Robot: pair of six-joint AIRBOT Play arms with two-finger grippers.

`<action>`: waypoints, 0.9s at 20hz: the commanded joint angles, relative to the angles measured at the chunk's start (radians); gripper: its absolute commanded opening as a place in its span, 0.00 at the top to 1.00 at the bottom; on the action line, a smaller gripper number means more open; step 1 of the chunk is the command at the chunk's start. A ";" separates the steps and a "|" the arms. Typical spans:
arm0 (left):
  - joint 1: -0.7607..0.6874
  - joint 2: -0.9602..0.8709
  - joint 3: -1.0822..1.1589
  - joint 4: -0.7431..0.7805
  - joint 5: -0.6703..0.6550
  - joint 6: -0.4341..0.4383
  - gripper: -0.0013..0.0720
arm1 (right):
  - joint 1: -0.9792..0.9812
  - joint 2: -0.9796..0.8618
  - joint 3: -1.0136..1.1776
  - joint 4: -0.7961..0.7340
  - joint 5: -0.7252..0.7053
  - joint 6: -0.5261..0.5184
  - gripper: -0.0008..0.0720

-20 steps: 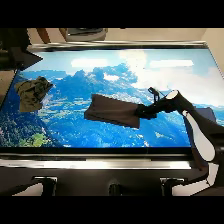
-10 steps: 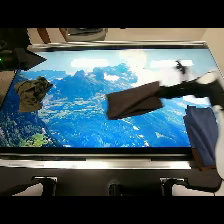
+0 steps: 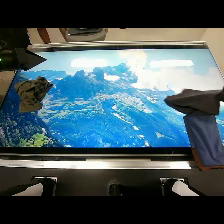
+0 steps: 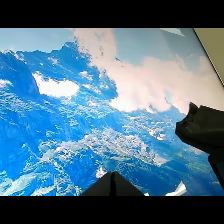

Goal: Fold the shirts.

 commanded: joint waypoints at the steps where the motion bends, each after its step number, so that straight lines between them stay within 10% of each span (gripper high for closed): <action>1: -0.001 0.000 0.000 0.000 0.000 0.020 0.94 | -0.074 0.026 0.018 0.032 -0.014 0.043 0.92; 8: 0.000 0.000 0.000 0.000 0.000 0.043 0.94 | -0.264 0.030 0.129 0.092 0.079 0.190 0.92; 12: 0.000 -0.001 0.000 0.000 0.000 0.050 0.94 | -0.325 0.030 0.124 -0.180 0.469 0.037 0.92; 18: 0.000 -0.008 0.000 0.000 0.000 0.049 0.94 | -0.325 0.050 -0.106 -0.343 0.459 -0.019 0.92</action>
